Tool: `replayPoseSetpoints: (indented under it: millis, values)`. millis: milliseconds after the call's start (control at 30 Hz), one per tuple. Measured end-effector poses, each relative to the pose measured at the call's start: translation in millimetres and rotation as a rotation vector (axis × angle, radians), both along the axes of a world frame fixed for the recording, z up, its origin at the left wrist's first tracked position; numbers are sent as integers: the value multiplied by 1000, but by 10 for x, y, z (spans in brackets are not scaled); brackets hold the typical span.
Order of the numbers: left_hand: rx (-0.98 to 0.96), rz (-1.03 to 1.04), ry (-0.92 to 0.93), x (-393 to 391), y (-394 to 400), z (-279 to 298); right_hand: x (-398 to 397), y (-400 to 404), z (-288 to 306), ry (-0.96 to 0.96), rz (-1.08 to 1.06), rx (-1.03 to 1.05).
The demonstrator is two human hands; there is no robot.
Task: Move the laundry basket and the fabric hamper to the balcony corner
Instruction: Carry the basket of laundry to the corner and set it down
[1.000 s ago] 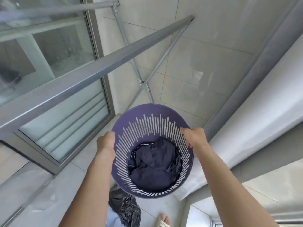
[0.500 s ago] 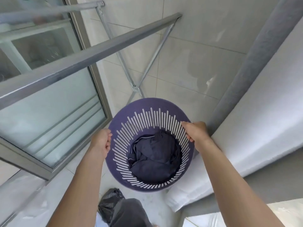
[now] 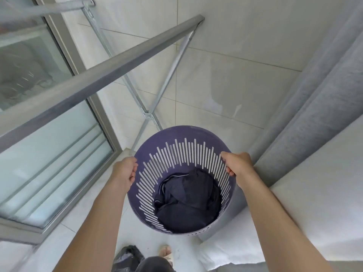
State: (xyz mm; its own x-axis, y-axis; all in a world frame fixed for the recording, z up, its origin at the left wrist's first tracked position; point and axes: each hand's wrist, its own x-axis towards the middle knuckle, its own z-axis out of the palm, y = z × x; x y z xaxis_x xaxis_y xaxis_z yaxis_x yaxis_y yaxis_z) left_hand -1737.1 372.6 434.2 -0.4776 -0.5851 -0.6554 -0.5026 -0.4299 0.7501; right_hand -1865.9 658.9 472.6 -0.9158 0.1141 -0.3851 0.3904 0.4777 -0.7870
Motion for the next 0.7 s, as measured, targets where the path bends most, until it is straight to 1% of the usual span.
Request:
replayPoseSetpoints:
  millis: [100,333,533,700]
  values:
    - [1,-11,9,-161,-162,-102,-217,-114,-33,-8,3,4]
    - [-44,-53,-9,-370,-395,-289,-605,-250,-220,-25,35,-90]
    - [-190,-274,-153,-558,-453,-395,-1071,-361,-331,-67,85,-110]
    - [-274,-341,-247,-745,-373,-356,-1499,-256,-476,-110,116,-116]
